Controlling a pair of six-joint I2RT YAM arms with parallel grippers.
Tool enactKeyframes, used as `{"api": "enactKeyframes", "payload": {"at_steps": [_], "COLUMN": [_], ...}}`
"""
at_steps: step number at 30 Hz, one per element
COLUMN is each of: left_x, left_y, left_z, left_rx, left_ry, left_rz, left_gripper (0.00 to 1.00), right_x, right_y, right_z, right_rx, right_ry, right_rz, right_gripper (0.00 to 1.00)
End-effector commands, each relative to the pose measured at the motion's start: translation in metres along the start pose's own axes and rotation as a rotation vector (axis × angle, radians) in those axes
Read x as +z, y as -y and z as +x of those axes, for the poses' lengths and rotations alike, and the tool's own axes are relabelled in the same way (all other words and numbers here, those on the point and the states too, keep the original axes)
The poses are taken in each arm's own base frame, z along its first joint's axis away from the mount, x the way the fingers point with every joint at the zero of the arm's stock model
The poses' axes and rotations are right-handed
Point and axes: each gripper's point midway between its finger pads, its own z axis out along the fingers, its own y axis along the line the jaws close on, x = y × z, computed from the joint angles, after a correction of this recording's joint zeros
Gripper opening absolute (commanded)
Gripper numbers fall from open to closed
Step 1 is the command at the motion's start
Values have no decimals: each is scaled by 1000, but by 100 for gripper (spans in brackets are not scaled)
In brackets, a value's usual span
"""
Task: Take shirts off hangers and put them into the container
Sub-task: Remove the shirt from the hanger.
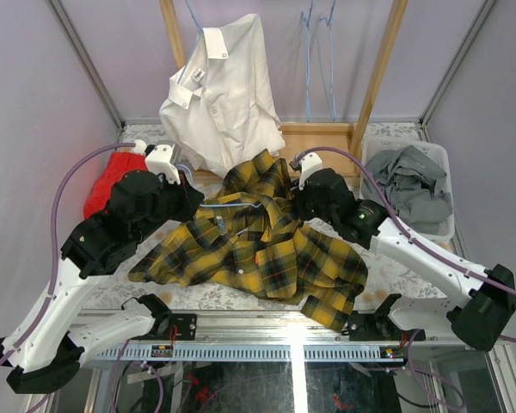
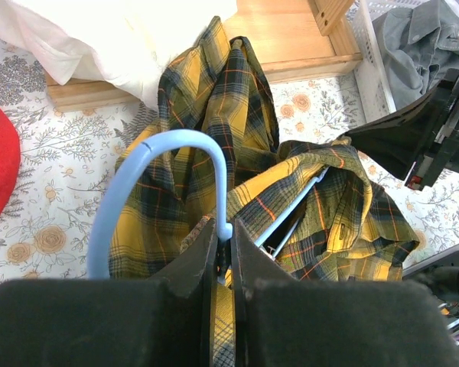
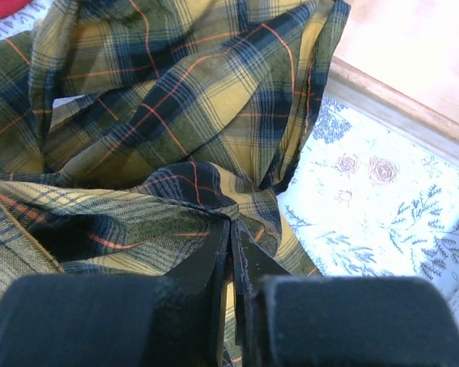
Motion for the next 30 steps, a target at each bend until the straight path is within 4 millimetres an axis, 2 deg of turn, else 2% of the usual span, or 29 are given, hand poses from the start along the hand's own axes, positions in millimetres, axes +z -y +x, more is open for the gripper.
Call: {"api": "enactKeyframes", "payload": {"at_steps": [1,4,7,11,15,18,20,24,26,30], "left_x": [-10,-9,-6,-5,-2,0,0,-2,-3,-3], "left_y": [-2,-3,-4,-3,0,2,3,2,1,1], "left_z": [-25,-21,-16,-16,-17,-18,-17,-16,-16,-17], "left_rx": [-13,-12,-18,-19,-16,-18,-20,-26,-27,-28], "left_ry": [111,99,86,87,85,81,75,78,82,85], "left_rz": [-4,-8,-12,-9,0,7,12,13,11,7], "left_gripper": [0,0,0,0,0,0,0,0,0,0], "right_x": [-10,-24,-50,-83,-99,-85,-70,-43,-37,-36], "right_y": [21,13,0,-45,-87,-96,-92,-70,-64,-69], "right_z": [-10,-32,-59,-77,-72,-59,-53,-49,-47,-49], "right_rx": [-1,26,70,50,5,9,23,40,45,54], "right_ry": [-30,52,206,364,351,233,167,118,115,134], "right_rz": [98,48,-54,-343,-600,-642,-593,-426,-383,-412], "right_gripper": [14,24,51,70,78,80,80,84,84,85]}}
